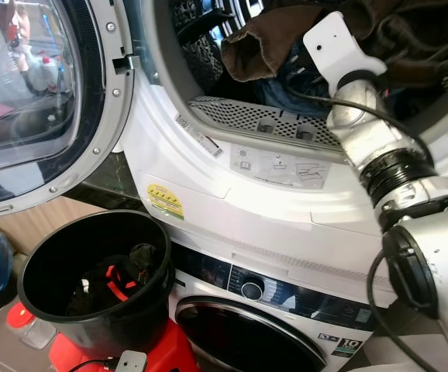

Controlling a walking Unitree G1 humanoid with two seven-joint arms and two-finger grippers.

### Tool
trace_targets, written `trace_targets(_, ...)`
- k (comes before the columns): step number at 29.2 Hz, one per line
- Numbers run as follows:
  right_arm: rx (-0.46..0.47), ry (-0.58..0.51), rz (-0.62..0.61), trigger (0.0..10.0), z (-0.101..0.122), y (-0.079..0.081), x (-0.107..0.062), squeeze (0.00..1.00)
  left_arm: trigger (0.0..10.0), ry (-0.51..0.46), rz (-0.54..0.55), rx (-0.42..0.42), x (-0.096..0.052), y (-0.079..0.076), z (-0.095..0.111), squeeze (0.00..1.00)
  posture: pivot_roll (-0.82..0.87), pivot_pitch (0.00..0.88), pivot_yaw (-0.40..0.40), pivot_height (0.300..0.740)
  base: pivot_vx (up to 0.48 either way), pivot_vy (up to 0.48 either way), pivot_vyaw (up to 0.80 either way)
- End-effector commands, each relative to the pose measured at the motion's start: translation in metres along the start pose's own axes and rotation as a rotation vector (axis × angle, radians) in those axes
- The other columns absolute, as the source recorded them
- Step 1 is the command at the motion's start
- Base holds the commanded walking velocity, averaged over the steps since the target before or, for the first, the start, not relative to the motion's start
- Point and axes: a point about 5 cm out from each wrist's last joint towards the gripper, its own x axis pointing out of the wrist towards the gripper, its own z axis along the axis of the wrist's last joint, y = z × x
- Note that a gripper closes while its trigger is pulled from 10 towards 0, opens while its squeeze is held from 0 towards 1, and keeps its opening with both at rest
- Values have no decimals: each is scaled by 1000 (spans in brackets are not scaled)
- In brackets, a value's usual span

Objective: Clothes washing

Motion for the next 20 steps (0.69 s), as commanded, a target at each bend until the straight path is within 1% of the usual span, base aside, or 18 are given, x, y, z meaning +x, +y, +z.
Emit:
trace_targets(1,183,160,99,10000,-37,20,-11,0,10000,13,-2,-1,0,0,-2,0,76,44,60,740,0,0,0)
trace_targets(2,214,138,133,10000,-34,25,-12,0,10000,13,-1,-5,0,0,-2,0,71,47,61,740,0,0,0)
trace_targets(3,222,85,194,10000,-27,36,-15,0,10000,12,-3,-7,0,0,-1,0,65,48,63,740,0,0,0)
trace_targets(4,222,85,194,10000,-27,36,-15,0,10000,12,-3,-7,0,0,-1,0,65,48,63,740,0,0,0)
trace_targets(5,262,41,247,10000,-20,44,-18,0,10000,10,-4,-5,0,0,-1,0,63,49,63,740,0,0,0)
trace_targets(6,367,-3,319,10000,-13,53,-21,0,10000,9,-5,-7,0,-1,-1,0,61,52,64,740,0,0,0)
trace_targets(7,423,-26,353,10000,-9,55,-22,0,10000,9,-5,-7,0,-1,0,0,59,56,64,740,0,0,0)
trace_targets(8,436,-64,398,10000,-6,58,-24,0,10000,8,-4,-10,0,-1,0,0,59,56,64,740,0,0,0)
trace_targets(11,398,-98,403,10000,-7,55,-24,0,10000,6,-4,-24,0,-2,0,0,44,59,65,740,0,0,0)
trace_targets(13,397,-134,425,10000,-7,52,-25,0,10000,5,-6,-26,1,-2,0,0,40,59,64,740,0,0,0)
trace_targets(15,424,-190,458,10000,-7,49,-27,0,10000,3,-8,-27,1,-3,1,0,31,60,65,740,0,0,0)
trace_targets(16,448,-247,491,10000,-5,46,-30,0,10000,2,-11,-28,1,-3,1,0,28,60,65,740,0,0,0)
trace_targets(17,455,-274,504,10000,-4,45,-31,0,10000,2,-12,-28,1,-3,1,0,28,60,65,740,0,0,0)
trace_targets(18,454,-305,495,10000,-5,40,-33,0,10000,1,-13,-30,1,-4,2,0,15,60,67,740,0,0,0)
trace_targets(20,441,-310,471,10000,-8,34,-33,0,10000,0,-15,-34,1,-5,2,0,14,62,67,740,0,0,0)
